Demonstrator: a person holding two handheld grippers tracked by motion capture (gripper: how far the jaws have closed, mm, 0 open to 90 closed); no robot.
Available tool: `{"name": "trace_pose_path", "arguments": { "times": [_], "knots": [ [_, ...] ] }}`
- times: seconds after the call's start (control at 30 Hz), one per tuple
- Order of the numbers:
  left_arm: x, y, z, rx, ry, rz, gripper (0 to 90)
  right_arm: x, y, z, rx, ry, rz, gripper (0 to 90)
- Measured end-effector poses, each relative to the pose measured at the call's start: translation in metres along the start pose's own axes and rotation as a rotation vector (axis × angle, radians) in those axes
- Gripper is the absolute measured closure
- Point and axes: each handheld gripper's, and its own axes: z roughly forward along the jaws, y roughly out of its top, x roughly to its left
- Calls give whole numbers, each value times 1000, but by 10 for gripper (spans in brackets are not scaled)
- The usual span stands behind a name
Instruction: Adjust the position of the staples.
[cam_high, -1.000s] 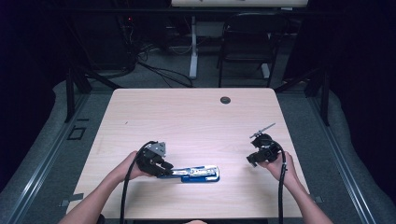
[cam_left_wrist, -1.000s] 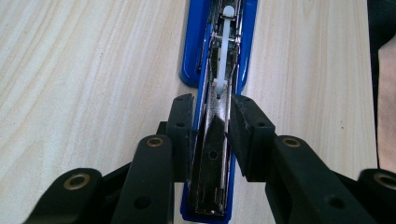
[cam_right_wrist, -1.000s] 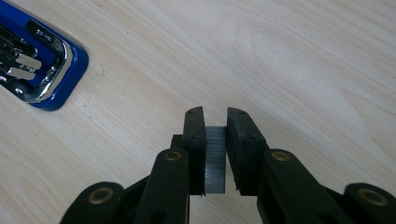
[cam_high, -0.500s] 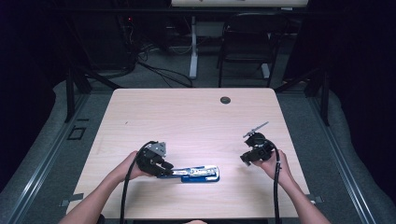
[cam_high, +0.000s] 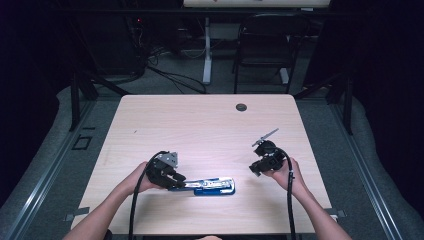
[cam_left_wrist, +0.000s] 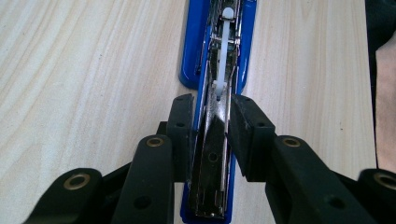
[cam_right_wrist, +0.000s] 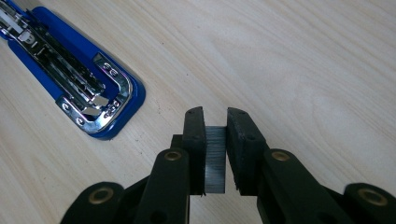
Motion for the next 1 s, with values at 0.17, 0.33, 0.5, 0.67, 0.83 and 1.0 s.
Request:
{"name": "trace_pose_path", "arguments": {
  "times": [0.17,0.33,0.5,0.67,0.83,1.0],
  "knots": [
    [0,0,0,-4,-6,-2,707,3,5,2,-11,18,-3,785],
    [0,0,0,-4,-6,-2,706,6,13,3,-4,17,-40,786],
    [0,0,0,-4,-6,-1,707,10,22,4,-4,19,-68,786],
    [1,-1,1,-20,-23,-4,707,12,30,6,-21,32,-77,786],
    [1,-1,1,-22,-26,-5,707,15,37,8,-28,41,-88,786],
    [1,-1,1,-20,-27,-5,707,21,49,10,-51,60,-112,786]
  ]
}}
